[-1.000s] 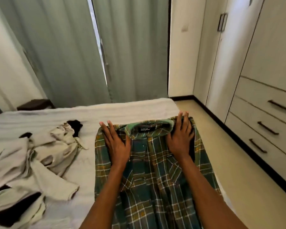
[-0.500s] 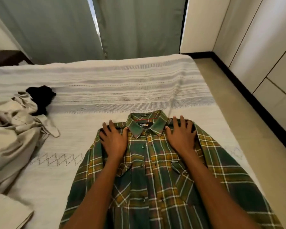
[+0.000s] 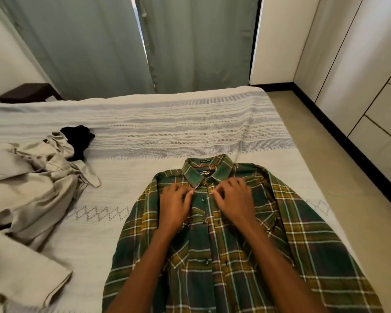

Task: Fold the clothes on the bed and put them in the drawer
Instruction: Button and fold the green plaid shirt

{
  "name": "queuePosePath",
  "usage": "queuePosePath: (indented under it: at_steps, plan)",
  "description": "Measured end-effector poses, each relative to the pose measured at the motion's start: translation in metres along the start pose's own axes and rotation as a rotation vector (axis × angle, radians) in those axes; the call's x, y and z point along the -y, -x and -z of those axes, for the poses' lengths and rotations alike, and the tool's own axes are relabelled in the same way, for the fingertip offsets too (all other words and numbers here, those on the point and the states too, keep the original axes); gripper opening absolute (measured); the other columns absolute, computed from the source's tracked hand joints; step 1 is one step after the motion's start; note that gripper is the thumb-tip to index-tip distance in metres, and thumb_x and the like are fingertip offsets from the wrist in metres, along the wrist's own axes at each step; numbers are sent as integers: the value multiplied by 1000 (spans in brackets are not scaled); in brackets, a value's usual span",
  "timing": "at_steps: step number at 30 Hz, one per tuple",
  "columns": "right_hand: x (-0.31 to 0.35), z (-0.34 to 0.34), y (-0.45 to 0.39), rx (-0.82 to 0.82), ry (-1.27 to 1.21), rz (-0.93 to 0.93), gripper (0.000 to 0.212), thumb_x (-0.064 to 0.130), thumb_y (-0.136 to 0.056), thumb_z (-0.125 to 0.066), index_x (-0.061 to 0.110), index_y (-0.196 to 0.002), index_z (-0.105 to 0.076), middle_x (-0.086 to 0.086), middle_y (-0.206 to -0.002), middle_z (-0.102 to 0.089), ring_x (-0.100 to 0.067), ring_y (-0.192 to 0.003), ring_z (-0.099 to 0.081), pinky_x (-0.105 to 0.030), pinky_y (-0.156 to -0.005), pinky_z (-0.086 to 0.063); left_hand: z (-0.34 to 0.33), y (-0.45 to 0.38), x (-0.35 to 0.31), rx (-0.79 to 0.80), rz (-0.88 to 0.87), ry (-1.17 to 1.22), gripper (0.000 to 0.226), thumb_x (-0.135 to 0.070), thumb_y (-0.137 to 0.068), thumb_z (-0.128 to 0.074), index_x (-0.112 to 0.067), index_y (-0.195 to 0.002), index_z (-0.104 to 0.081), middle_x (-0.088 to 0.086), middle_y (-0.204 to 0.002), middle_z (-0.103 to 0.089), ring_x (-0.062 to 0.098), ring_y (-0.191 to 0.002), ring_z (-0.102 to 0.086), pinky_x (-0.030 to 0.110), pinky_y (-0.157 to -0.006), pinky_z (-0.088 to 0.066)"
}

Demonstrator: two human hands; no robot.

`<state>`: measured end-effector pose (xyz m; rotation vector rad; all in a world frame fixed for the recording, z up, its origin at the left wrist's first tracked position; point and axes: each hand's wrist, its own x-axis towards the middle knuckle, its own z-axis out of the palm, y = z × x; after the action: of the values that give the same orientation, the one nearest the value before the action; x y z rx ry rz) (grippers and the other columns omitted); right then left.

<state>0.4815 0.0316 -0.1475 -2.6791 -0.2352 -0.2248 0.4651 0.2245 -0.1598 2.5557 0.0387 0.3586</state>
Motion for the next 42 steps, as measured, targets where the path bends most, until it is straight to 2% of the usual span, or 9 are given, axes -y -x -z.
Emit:
queuePosePath:
  at_steps: [4, 7, 12, 17, 21, 25, 33, 38, 42]
  plan:
    - [22, -4, 17, 123, 140, -51, 37, 58, -89, -57, 31, -114, -59, 3, -127, -54, -23, -122, -45, -42, -98, -37, 0, 6, -10, 161, -43, -116, 27, -43, -98, -52, -34, -115, -70, -7, -114, -67, 18, -106, -58, 41, -93, -46]
    - [27, -2, 20, 156, 193, -99, 46, 54, -88, -58, 24, -124, -57, -2, -131, -53, -25, -124, -46, -44, -99, -39, -1, 6, -19, 180, -24, -249, 27, -46, -97, -53, -37, -116, -69, -5, -116, -65, 21, -107, -57, 40, -90, -46]
    - [30, 0, 17, 145, 265, -79, 39, 38, -94, -54, 15, -127, -58, -8, -131, -57, -28, -121, -51, -42, -95, -45, -2, 2, -33, 216, -5, -312, 18, -42, -94, -60, -35, -106, -71, -6, -114, -67, 21, -107, -58, 39, -88, -47]
    - [26, -2, 13, 97, 247, -71, 26, 32, -98, -53, 17, -116, -64, -6, -128, -58, -28, -117, -54, -43, -92, -46, -1, 0, -44, 275, 186, -107, 15, -37, -96, -60, -28, -97, -72, -9, -93, -71, 9, -78, -61, 30, -69, -50]
    - [24, 1, 10, -17, -46, -183, 21, 36, -99, -54, 21, -106, -66, 1, -108, -66, -19, -99, -61, -35, -79, -50, -1, -8, -43, 302, 371, 198, 22, -34, -97, -59, -20, -86, -72, -2, -78, -69, 11, -67, -61, 31, -66, -52]
    - [27, -1, 11, 4, -224, -209, 20, 34, -100, -56, 21, -109, -68, 1, -107, -70, -20, -98, -63, -32, -74, -46, 11, -9, -53, 327, 539, 614, 27, -22, -101, -56, -7, -80, -64, -2, -48, -52, 4, -27, -37, 17, -31, -26]
    - [26, -4, 16, -28, -248, -176, 15, 33, -97, -59, 24, -105, -68, 6, -107, -67, -14, -99, -61, -31, -77, -48, 10, -6, -56, 354, 538, 703, 20, -16, -101, -57, -2, -91, -67, 2, -70, -63, 8, -35, -49, 19, -31, -34]
    - [24, -3, 13, -3, -317, -173, 16, 34, -95, -63, 25, -104, -73, 7, -106, -69, -13, -98, -62, -29, -78, -48, 8, -3, -57, 345, 560, 696, 23, -19, -102, -54, -1, -90, -65, 8, -69, -59, 8, -36, -50, 20, -32, -36]
    - [14, -4, 11, 56, -495, -141, 21, 33, -99, -58, 24, -101, -77, 9, -99, -74, -10, -91, -65, -37, -82, -55, 5, -1, -57, 309, 585, 734, 24, -20, -101, -56, -5, -82, -62, 4, -59, -55, 7, -34, -46, 19, -32, -34]
